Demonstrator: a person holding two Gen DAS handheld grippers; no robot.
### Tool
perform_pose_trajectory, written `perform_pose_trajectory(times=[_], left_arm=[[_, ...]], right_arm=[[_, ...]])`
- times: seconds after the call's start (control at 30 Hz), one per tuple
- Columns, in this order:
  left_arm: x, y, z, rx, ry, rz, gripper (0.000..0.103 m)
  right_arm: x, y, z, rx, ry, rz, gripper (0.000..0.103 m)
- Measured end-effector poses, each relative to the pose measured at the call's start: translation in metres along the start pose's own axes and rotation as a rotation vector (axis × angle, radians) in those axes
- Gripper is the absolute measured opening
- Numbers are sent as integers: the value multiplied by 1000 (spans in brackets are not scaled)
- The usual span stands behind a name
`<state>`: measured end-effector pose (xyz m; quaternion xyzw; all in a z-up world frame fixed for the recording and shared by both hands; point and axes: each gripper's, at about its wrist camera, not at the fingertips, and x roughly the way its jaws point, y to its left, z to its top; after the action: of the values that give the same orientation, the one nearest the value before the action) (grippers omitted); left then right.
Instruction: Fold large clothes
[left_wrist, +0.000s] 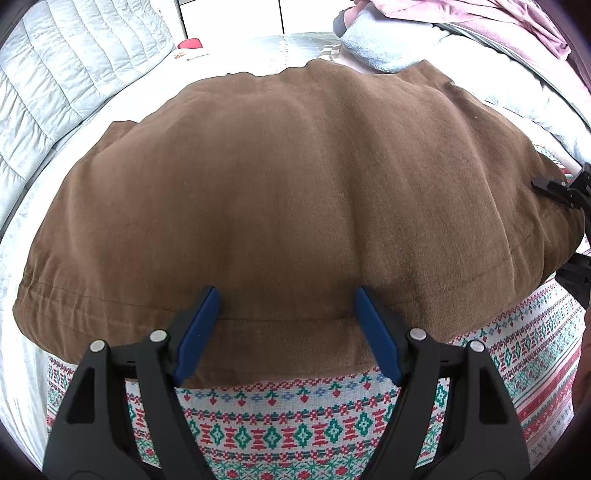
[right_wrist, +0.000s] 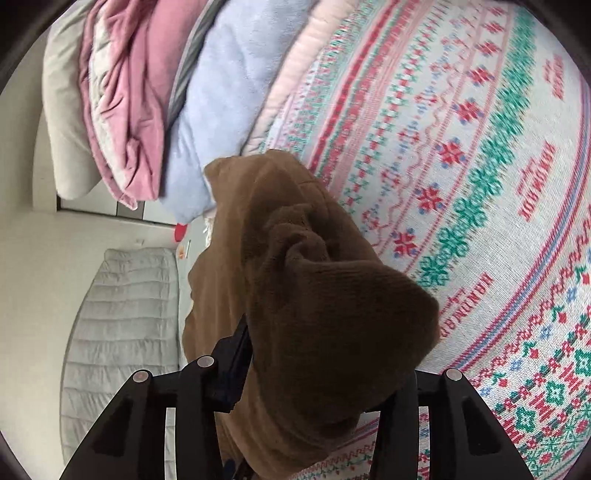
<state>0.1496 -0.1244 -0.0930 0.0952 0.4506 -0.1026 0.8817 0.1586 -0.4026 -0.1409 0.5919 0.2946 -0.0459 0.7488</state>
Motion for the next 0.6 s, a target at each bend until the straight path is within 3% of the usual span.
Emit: perform_pose_trajectory(times=[0.13,0.27,0.4,0.6], left_arm=[[-6,9,1,-35,8,-47,76],[-15,24,-1,-90,5,-97,76],[-20,49,-3,-127,0,-74,76],[-20,132,-8,-334,38,-88,76]], right_arm=[[-6,15,0,-72,-17,-1,28],[-8,22,0,-93,-19,2,25],[-10,15,-1,-82,-22,-4,23],[-14,20,-11,-196,-66,-87,23]])
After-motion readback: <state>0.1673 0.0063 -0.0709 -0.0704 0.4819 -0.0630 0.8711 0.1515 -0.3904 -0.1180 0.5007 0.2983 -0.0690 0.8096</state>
